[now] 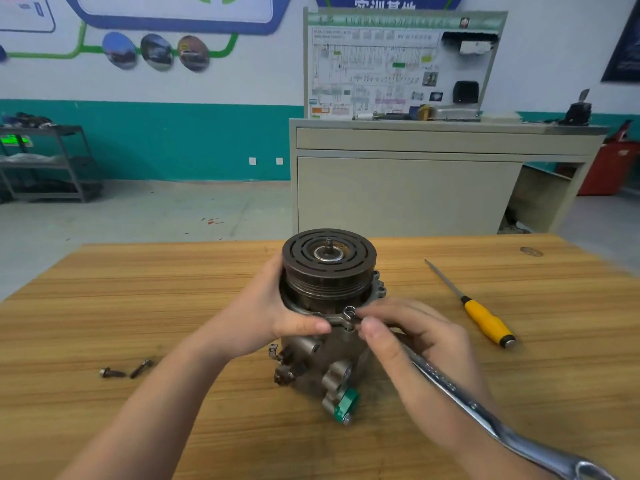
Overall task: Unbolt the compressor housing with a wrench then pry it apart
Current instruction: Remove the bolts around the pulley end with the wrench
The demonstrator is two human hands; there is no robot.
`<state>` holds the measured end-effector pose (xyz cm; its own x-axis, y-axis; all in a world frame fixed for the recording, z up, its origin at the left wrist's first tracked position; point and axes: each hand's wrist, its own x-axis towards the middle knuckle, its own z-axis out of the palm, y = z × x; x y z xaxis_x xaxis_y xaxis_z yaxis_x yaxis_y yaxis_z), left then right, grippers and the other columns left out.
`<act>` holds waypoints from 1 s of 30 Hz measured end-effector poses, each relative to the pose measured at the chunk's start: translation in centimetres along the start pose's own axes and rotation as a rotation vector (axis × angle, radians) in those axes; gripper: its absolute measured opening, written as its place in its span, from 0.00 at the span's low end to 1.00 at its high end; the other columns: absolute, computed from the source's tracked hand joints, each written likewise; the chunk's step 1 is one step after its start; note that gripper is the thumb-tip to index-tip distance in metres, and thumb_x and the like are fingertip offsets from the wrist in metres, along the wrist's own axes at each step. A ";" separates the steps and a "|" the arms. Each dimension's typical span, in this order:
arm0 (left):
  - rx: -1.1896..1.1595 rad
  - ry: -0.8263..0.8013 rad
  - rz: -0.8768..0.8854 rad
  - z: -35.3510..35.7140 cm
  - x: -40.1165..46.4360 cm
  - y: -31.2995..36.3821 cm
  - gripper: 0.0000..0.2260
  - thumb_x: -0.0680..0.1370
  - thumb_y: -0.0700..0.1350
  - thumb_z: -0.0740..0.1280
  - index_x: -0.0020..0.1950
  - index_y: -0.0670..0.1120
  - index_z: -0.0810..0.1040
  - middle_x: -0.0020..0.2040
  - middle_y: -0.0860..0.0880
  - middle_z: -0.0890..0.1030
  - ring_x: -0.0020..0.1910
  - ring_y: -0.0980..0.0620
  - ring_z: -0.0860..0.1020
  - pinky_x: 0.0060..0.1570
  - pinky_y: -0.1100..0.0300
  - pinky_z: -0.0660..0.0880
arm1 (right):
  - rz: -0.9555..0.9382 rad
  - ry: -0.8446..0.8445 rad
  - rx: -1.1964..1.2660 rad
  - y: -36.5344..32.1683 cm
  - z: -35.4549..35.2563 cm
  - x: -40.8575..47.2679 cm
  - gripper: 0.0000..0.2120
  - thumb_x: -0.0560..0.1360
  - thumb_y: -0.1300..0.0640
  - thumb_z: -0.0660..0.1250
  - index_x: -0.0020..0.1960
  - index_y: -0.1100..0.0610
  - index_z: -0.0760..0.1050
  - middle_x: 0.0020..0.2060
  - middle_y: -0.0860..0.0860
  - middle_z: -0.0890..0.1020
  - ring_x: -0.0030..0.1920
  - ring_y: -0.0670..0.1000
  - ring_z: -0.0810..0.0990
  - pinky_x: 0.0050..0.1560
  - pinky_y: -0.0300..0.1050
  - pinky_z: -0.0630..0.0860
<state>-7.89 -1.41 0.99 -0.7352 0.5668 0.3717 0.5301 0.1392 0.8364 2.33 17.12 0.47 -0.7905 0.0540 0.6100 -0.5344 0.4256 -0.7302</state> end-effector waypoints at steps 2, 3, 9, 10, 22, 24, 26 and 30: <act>0.017 0.031 0.021 0.2 0.0 -0.1 0.37 0.62 0.56 0.79 0.67 0.54 0.67 0.63 0.57 0.77 0.64 0.57 0.74 0.59 0.69 0.70 | 0.043 0.044 -0.042 -0.5 0.6 0.1 0.19 0.72 0.32 0.59 0.42 0.44 0.80 0.45 0.39 0.81 0.44 0.43 0.82 0.41 0.38 0.79; 0.034 0.047 0.021 0.3 -0.1 -0.2 0.37 0.62 0.56 0.79 0.67 0.53 0.68 0.63 0.56 0.77 0.64 0.56 0.74 0.61 0.65 0.71 | 0.062 0.090 -0.078 -0.7 1.0 0.1 0.18 0.72 0.34 0.58 0.40 0.45 0.79 0.44 0.39 0.80 0.42 0.43 0.82 0.40 0.40 0.79; 0.329 0.385 -0.120 3.4 -1.5 0.8 0.50 0.55 0.69 0.76 0.71 0.52 0.64 0.65 0.55 0.73 0.67 0.54 0.69 0.66 0.48 0.68 | 0.245 0.383 -0.078 -1.4 2.9 0.4 0.08 0.69 0.51 0.63 0.44 0.38 0.70 0.37 0.41 0.81 0.38 0.42 0.82 0.40 0.45 0.79; 0.392 0.473 -0.170 4.4 -1.8 1.4 0.53 0.54 0.70 0.75 0.73 0.51 0.62 0.66 0.54 0.71 0.67 0.53 0.68 0.66 0.49 0.68 | 0.263 0.418 -0.051 -1.3 3.0 0.5 0.14 0.69 0.54 0.66 0.46 0.37 0.67 0.38 0.39 0.82 0.38 0.42 0.82 0.41 0.47 0.79; 0.517 0.810 -0.290 8.6 -3.8 1.7 0.51 0.62 0.70 0.65 0.77 0.44 0.55 0.65 0.43 0.67 0.59 0.53 0.59 0.61 0.51 0.61 | 0.372 0.738 0.598 -0.2 2.4 1.1 0.08 0.76 0.59 0.68 0.49 0.52 0.69 0.37 0.52 0.86 0.35 0.53 0.86 0.35 0.40 0.80; 0.425 0.752 -0.240 7.4 -4.2 1.1 0.53 0.59 0.74 0.62 0.77 0.48 0.53 0.67 0.47 0.63 0.58 0.60 0.54 0.62 0.54 0.59 | 0.391 0.744 0.680 -0.1 2.5 0.9 0.05 0.79 0.56 0.64 0.45 0.55 0.70 0.38 0.54 0.86 0.37 0.57 0.86 0.35 0.42 0.81; 0.406 0.691 -0.231 6.3 -4.2 0.6 0.54 0.59 0.76 0.63 0.77 0.50 0.52 0.70 0.49 0.62 0.66 0.58 0.54 0.68 0.51 0.58 | 0.394 0.730 0.697 -0.1 2.3 0.8 0.10 0.80 0.55 0.60 0.42 0.57 0.70 0.38 0.56 0.85 0.37 0.58 0.86 0.35 0.43 0.81; 0.231 0.556 -0.168 4.9 -4.0 -0.2 0.48 0.60 0.70 0.70 0.75 0.54 0.58 0.68 0.58 0.68 0.69 0.61 0.64 0.69 0.59 0.63 | 0.405 0.754 0.632 -0.6 2.5 1.1 0.08 0.82 0.58 0.56 0.45 0.53 0.69 0.39 0.56 0.84 0.36 0.55 0.85 0.34 0.42 0.81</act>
<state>-2.94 0.29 -2.67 -0.8934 0.0230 0.4486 0.4200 0.3971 0.8161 1.00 14.65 0.78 -0.6700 0.7247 0.1608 -0.5028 -0.2837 -0.8165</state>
